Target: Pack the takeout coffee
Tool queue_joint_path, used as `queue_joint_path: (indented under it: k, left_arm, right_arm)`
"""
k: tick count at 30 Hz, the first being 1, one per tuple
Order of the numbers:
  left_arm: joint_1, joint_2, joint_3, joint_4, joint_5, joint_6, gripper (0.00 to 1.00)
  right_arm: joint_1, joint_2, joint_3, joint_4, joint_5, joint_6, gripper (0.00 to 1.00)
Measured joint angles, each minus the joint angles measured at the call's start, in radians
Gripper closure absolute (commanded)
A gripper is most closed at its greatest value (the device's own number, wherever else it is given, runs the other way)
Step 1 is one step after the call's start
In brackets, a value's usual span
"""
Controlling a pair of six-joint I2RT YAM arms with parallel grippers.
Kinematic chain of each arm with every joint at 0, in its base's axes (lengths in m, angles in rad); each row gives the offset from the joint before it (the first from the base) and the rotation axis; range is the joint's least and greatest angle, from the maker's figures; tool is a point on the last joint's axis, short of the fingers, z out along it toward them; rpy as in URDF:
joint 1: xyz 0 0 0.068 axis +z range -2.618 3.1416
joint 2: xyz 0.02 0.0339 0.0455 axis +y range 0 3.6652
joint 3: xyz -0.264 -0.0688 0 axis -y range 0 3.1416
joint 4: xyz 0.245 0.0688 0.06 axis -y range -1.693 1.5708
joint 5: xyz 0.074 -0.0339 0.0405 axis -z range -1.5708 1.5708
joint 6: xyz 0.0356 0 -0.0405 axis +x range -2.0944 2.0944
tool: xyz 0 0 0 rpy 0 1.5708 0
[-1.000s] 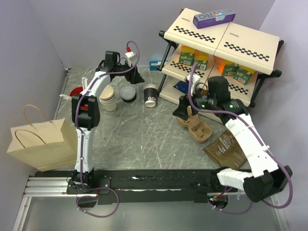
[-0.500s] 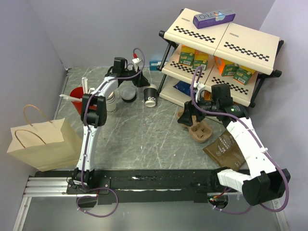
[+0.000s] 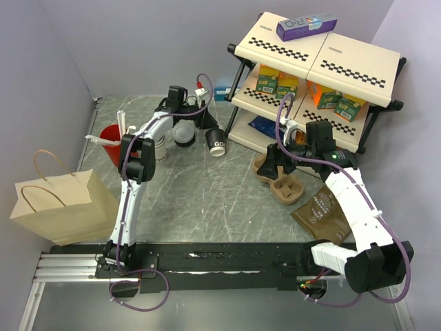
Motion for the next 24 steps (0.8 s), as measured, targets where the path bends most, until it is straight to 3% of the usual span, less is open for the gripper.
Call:
queue_joint_path:
  k: [5,9,24]
  left_arm:
    - [0.001,-0.008,-0.001,-0.045,0.01,0.06,0.69]
    - [0.001,-0.027,-0.018,-0.089,0.008,0.104,0.8]
    - [-0.013,-0.152,-0.13,-0.218,-0.077,0.254,0.95]
  right_arm:
    - [-0.006,0.021,0.0,0.001,-0.002,0.0,0.09]
    - [-0.008,0.026,0.0,0.004,-0.004,0.001,0.09]
    - [-0.017,0.034,0.0,0.028,-0.005,0.016,0.08]
